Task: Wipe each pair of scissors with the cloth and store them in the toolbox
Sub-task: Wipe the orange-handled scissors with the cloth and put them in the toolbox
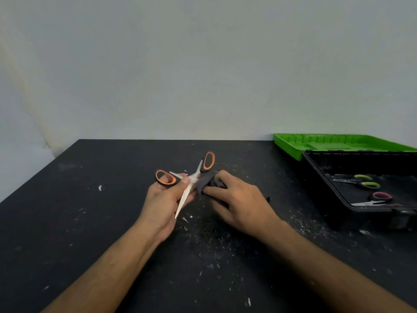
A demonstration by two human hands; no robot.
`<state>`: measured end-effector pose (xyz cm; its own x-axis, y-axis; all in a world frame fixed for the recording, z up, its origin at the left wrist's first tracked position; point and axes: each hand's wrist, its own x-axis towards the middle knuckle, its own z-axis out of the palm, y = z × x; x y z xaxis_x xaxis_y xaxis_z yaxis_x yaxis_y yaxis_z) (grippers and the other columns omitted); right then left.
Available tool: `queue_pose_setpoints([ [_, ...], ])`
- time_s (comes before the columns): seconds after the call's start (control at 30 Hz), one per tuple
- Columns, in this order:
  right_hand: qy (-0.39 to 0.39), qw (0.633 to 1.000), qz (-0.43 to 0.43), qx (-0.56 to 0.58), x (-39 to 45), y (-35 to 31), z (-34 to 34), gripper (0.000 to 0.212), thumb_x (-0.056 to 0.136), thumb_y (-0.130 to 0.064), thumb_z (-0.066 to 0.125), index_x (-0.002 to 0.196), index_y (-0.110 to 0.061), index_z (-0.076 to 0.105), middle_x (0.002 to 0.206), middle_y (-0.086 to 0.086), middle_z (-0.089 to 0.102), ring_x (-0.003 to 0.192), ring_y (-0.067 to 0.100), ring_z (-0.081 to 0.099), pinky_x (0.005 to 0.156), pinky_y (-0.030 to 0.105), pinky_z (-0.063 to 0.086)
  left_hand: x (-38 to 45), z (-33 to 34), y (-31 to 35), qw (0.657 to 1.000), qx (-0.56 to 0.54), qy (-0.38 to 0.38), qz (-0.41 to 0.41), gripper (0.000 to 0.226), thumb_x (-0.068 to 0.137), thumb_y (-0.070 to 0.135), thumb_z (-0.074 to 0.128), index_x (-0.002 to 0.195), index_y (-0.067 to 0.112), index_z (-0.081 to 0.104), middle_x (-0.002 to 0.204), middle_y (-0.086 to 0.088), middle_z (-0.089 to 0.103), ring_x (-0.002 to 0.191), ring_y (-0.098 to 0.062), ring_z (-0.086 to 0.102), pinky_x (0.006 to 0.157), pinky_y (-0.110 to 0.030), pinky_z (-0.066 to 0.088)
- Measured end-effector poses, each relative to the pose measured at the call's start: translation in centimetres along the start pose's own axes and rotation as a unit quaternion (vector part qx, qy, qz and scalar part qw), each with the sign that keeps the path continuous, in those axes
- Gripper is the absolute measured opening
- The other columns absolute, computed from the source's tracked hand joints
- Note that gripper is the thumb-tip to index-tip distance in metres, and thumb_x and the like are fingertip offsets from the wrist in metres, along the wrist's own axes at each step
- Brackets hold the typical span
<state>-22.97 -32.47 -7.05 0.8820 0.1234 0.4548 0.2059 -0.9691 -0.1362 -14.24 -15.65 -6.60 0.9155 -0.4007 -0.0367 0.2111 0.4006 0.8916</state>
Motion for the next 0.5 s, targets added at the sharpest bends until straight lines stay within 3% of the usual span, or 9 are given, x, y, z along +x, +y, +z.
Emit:
queue_pose_setpoints([
  [0.1,-0.011,0.999,0.017,-0.025,-2.1,1.7,0.2,0.028,0.094,-0.041,0.049,0.11,-0.03,0.071,0.105,-0.003,0.055,0.083,0.022,0.067,0.051,0.035,0.053,0.6,-1.1,1.0,1.0,-0.003,0.006,0.013,0.009,0.1,-0.004,0.055,0.099,0.001,0.063,0.106,-0.023,0.078,0.105,-0.029,0.077,0.089,-0.039,0.063],
  [0.2,0.077,0.996,0.039,0.002,-2.3,1.1,-1.1,0.02,0.091,-0.036,0.062,0.105,-0.028,0.074,0.097,-0.004,0.058,0.072,0.021,0.064,0.052,0.034,0.053,0.9,-1.1,0.9,1.0,0.017,0.002,0.017,0.01,0.099,-0.005,0.056,0.097,-0.001,0.065,0.102,-0.021,0.079,0.105,-0.03,0.076,0.091,-0.039,0.062],
  [0.3,0.153,0.987,0.027,0.031,0.1,-1.4,-1.4,0.019,0.093,-0.029,0.067,0.111,-0.025,0.073,0.101,-0.002,0.059,0.077,0.019,0.062,0.057,0.034,0.054,0.8,-0.6,0.2,0.999,0.025,-0.011,0.028,0.01,0.098,-0.004,0.058,0.102,-0.008,0.066,0.101,-0.023,0.077,0.098,-0.03,0.075,0.093,-0.039,0.062],
  [0.37,0.127,0.991,0.016,0.039,1.5,-2.7,-0.5,0.023,0.099,-0.032,0.061,0.121,-0.029,0.068,0.107,-0.003,0.056,0.085,0.017,0.06,0.058,0.036,0.055,0.5,-0.5,0.2,0.999,0.025,-0.029,0.029,0.017,0.099,-0.002,0.057,0.11,-0.013,0.064,0.105,-0.026,0.075,0.098,-0.029,0.074,0.091,-0.037,0.062],
  [0.5,0.084,0.996,0.038,0.018,1.1,-1.5,1.5,0.025,0.094,-0.035,0.054,0.114,-0.029,0.068,0.103,-0.004,0.054,0.082,0.018,0.061,0.054,0.042,0.056,0.5,-1.5,1.2,1.0,-0.002,-0.004,0.018,0.011,0.099,-0.003,0.056,0.095,0.002,0.066,0.098,-0.017,0.08,0.096,-0.026,0.078,0.088,-0.035,0.063],
])
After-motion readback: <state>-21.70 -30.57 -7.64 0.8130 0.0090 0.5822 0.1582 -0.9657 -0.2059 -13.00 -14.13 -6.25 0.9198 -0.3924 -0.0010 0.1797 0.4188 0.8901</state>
